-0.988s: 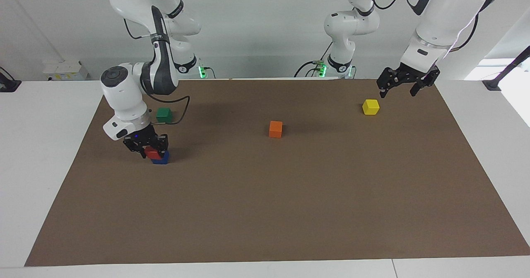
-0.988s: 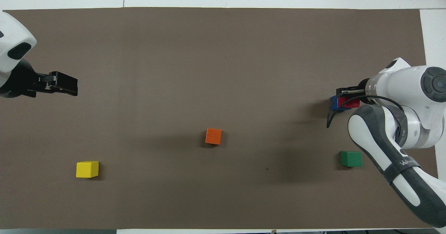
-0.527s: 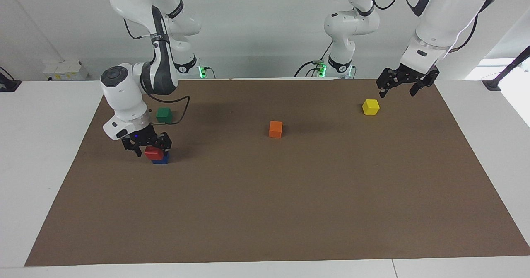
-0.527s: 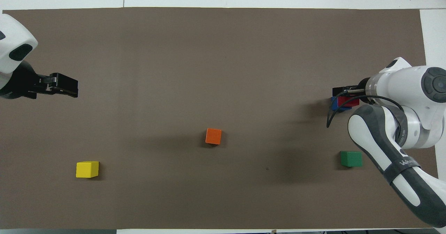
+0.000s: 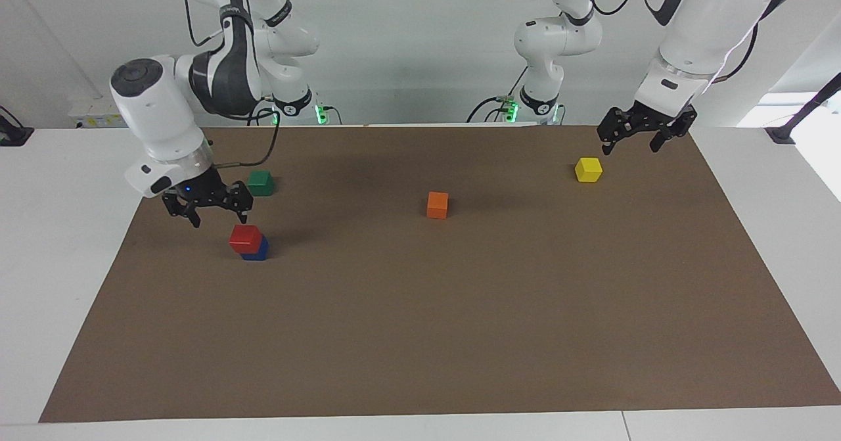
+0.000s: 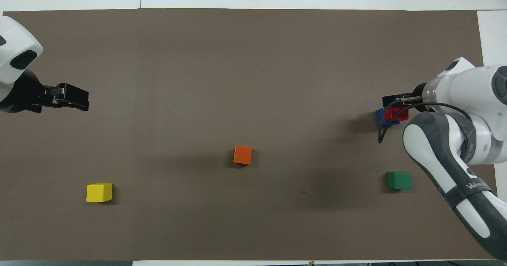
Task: Transfer red block to right arm and stack on blue block
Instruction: 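Open the right gripper and withdraw it from the stack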
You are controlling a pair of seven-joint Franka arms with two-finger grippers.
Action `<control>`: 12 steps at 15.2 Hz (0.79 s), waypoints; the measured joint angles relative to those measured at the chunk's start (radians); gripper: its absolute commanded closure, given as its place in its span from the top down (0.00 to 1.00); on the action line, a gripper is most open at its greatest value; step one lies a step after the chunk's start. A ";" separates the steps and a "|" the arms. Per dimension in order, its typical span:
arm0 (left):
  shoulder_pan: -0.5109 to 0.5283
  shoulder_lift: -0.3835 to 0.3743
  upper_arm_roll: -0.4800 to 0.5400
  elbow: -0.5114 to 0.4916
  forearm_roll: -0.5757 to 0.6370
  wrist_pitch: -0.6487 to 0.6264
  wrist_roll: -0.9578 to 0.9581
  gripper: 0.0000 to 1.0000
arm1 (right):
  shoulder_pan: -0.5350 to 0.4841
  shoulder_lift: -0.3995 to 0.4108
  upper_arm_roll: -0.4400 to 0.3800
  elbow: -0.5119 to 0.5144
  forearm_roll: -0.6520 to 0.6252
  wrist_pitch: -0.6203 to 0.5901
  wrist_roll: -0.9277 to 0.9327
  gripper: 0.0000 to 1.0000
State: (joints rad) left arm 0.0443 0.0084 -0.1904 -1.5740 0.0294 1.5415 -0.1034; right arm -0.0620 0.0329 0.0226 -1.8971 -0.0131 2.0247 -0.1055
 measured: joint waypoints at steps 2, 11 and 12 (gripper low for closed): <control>0.000 0.000 0.000 0.000 0.000 0.000 0.000 1.00 | -0.002 -0.032 -0.003 0.045 0.000 -0.088 -0.002 1.00; 0.000 -0.001 0.000 -0.001 0.000 -0.001 0.000 1.00 | -0.001 -0.124 -0.006 0.195 0.000 -0.460 -0.005 1.00; 0.000 -0.001 0.000 -0.001 0.000 -0.001 0.000 1.00 | -0.001 -0.126 -0.011 0.209 0.000 -0.494 -0.018 1.00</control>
State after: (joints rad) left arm 0.0443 0.0076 -0.1904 -1.5749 0.0295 1.5406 -0.1034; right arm -0.0632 -0.0930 0.0112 -1.6876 -0.0133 1.5304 -0.1235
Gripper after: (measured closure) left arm 0.000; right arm 0.000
